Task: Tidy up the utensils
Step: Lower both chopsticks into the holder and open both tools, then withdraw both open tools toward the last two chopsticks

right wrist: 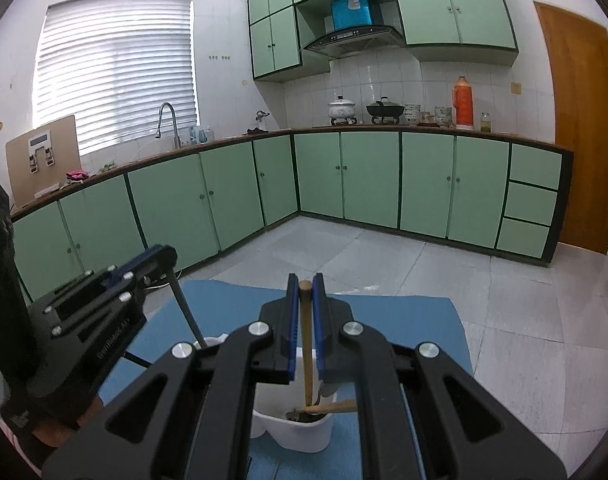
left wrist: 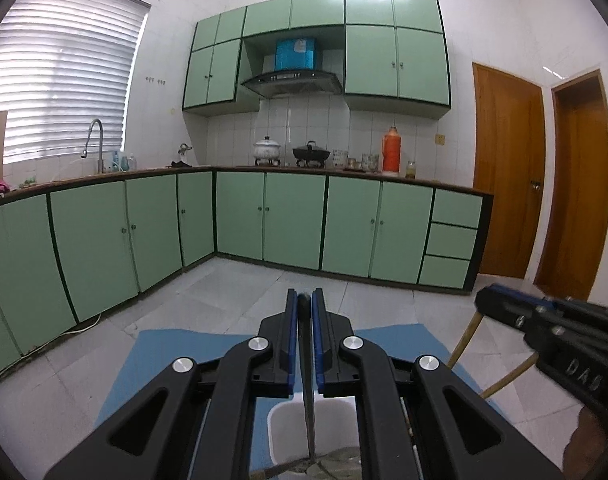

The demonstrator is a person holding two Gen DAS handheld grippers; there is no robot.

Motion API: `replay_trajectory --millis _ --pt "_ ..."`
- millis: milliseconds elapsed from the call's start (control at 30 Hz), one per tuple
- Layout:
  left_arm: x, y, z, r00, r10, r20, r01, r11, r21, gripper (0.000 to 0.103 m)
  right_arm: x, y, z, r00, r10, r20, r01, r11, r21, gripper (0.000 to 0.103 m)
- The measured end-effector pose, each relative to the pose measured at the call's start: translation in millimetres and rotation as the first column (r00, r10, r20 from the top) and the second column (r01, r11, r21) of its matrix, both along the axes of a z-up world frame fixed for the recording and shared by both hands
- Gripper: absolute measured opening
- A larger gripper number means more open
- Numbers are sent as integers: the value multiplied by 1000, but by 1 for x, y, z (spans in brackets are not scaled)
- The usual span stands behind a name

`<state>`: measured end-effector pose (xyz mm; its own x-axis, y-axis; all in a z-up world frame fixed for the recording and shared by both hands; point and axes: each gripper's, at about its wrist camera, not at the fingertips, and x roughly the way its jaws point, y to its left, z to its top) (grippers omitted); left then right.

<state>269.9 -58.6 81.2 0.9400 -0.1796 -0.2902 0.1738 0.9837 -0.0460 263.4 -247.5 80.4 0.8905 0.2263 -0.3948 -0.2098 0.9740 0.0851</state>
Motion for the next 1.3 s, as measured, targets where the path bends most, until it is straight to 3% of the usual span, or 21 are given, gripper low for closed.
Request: replay_trajectory --millis 133,200,400,567,700,900,1300 --pt "-4 1 0 1000 2 -4 -2 1000 -4 15 -2 -4 3 1000 -27 2 27 1000 -2 10" --pt "-10 4 4 1000 5 7 -5 1000 -9 31 -3 -7 7 999 -34 9 34 999 9 19" --pt "-30 13 22 997 20 70 -17 999 -40 66 -23 -22 17 996 -74 57 72 997 38 44" --pt "-59 23 33 991 41 124 -33 997 -65 81 -52 -29 18 989 -106 101 105 994 12 60" --pt "-90 31 29 989 49 140 -37 996 -85 87 -81 -33 9 987 -103 127 104 995 2 73" --pt "-140 34 3 990 60 126 -54 997 -55 94 -132 -37 -19 987 -89 131 91 996 -4 82" --pt "-218 28 -79 998 65 -18 -64 997 42 94 -211 -20 -97 994 -96 50 99 994 -55 84"
